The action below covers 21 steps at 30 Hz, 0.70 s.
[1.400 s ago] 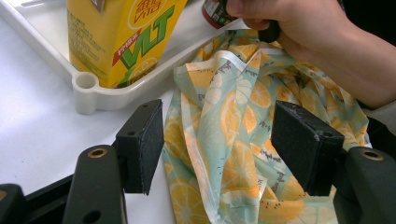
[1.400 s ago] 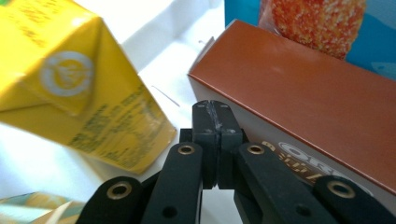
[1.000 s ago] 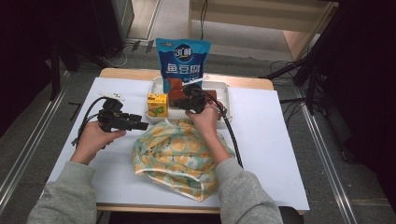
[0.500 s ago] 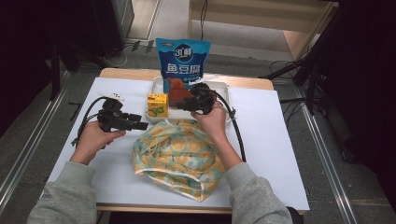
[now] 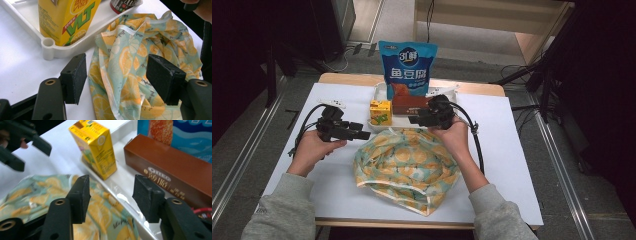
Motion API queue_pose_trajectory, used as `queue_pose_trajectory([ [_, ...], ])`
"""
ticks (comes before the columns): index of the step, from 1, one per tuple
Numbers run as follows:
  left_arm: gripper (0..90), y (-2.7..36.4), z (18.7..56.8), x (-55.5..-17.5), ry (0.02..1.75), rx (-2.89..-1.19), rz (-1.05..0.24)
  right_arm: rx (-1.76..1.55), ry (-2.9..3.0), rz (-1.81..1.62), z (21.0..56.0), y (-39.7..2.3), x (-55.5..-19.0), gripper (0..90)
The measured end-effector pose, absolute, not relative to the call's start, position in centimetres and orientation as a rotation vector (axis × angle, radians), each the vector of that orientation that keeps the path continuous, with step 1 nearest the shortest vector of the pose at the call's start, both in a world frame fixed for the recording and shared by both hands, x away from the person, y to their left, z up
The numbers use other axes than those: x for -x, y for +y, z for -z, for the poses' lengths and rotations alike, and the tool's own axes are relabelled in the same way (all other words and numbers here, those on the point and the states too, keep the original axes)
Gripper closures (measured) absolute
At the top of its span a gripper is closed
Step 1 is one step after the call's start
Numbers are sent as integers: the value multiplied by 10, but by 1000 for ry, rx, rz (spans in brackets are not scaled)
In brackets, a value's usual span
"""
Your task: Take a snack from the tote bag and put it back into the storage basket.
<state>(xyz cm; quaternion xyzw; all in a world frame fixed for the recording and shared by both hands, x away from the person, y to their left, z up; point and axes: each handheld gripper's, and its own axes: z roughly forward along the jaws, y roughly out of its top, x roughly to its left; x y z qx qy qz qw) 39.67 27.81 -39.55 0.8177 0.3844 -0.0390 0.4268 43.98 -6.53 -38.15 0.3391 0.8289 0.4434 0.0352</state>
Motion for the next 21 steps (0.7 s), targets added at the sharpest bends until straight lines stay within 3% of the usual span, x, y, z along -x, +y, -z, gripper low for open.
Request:
queue_pose_trajectory([
  [21,330,277,393,-392,937,-2057,75,-930,2571,-1410,387,-103,-392,437],
])
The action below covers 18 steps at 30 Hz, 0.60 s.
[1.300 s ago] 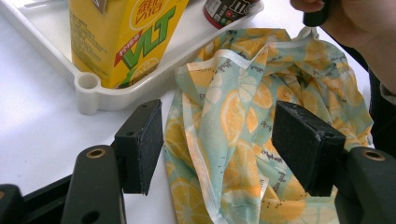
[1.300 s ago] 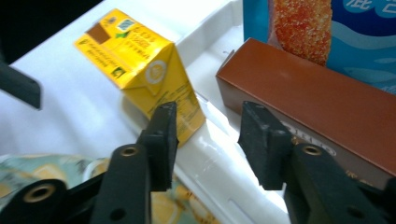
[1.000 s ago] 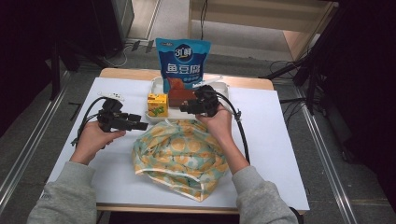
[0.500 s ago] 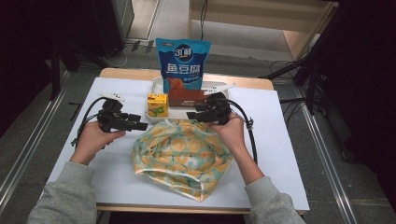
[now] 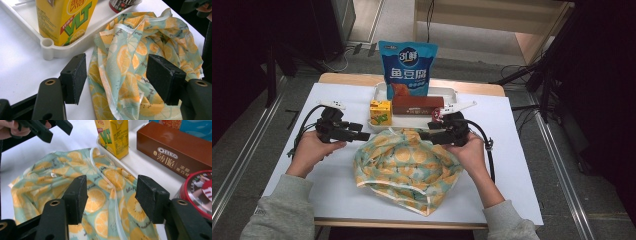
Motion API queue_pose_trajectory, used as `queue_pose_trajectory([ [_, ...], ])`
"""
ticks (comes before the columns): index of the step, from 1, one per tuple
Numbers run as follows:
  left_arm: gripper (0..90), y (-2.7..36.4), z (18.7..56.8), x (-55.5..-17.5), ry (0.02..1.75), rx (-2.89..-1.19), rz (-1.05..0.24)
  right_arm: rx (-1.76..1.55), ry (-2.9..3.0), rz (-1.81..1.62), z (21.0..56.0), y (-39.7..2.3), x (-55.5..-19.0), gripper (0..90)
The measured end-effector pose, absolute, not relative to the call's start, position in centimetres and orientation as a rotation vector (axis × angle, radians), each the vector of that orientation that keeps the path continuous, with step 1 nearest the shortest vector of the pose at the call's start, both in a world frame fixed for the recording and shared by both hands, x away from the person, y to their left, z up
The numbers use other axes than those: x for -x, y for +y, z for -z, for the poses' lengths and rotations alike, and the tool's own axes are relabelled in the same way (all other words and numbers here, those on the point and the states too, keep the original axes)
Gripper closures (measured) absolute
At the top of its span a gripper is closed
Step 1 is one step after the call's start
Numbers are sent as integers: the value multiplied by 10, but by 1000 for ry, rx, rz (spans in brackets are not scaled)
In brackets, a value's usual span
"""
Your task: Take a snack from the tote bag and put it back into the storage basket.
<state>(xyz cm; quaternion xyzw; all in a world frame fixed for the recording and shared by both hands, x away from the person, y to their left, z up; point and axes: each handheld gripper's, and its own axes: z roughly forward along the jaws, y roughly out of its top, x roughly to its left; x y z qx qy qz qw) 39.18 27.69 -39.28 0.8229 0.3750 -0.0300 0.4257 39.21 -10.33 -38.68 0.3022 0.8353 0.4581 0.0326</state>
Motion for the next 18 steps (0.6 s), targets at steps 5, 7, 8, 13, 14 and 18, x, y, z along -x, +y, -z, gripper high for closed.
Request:
queue_pose_trajectory([
  [5,330,275,393,-392,937,-2062,72,-912,2568,-1416,389,-112,-385,429],
  [7,330,276,393,-392,935,-2063,75,-915,2561,-1424,389,-116,-382,424],
  [8,328,277,393,-392,933,-2061,77,-913,2559,-1421,390,-117,-381,423],
  [13,314,278,393,-392,932,-2048,83,-914,2557,-1400,393,-126,-377,407],
  [14,311,278,393,-392,929,-2045,82,-903,2555,-1400,394,-127,-377,407],
  [18,300,278,394,-392,925,-2061,72,-911,2556,-1400,396,-130,-376,402],
])
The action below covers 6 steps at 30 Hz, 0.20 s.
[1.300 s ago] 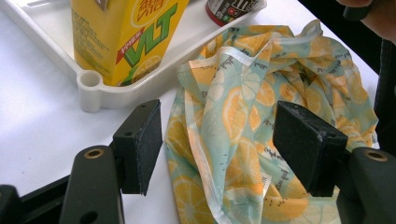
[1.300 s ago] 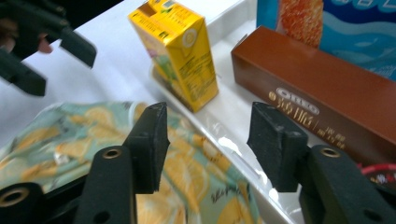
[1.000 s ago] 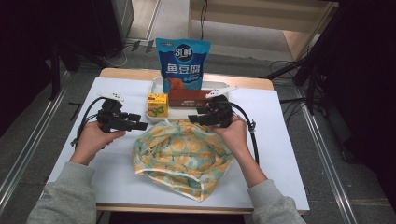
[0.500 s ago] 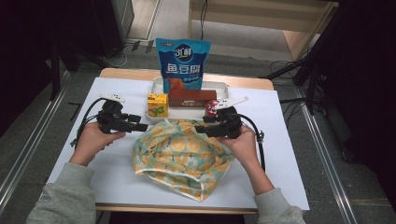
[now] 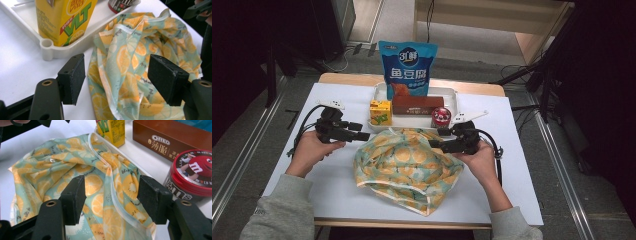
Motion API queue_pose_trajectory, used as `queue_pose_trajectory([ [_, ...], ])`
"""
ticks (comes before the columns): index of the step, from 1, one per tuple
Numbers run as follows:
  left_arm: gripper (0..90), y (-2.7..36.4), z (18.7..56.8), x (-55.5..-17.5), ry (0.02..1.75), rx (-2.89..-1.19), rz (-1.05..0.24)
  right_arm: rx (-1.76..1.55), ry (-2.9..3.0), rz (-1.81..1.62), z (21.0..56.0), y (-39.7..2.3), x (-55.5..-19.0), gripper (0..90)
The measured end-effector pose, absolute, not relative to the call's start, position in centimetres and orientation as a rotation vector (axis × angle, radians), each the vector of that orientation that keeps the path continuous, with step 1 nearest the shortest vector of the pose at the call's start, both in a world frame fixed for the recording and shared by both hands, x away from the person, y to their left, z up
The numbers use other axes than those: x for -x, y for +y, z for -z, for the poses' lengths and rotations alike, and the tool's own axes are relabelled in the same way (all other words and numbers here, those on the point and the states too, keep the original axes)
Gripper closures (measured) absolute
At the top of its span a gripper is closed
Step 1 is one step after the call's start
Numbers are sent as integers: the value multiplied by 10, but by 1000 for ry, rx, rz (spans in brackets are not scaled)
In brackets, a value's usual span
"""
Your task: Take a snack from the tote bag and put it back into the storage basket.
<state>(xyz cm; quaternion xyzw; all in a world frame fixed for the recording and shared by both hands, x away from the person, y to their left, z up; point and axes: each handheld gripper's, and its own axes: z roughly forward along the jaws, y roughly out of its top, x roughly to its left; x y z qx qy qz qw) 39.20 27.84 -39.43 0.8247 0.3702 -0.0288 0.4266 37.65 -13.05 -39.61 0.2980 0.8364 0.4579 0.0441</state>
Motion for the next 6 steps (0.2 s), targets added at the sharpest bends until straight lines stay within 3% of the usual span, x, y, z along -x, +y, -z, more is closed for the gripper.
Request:
queue_pose_trajectory([
  [6,281,280,396,-393,942,-2064,71,-930,2567,-1418,397,-136,-378,347],
])
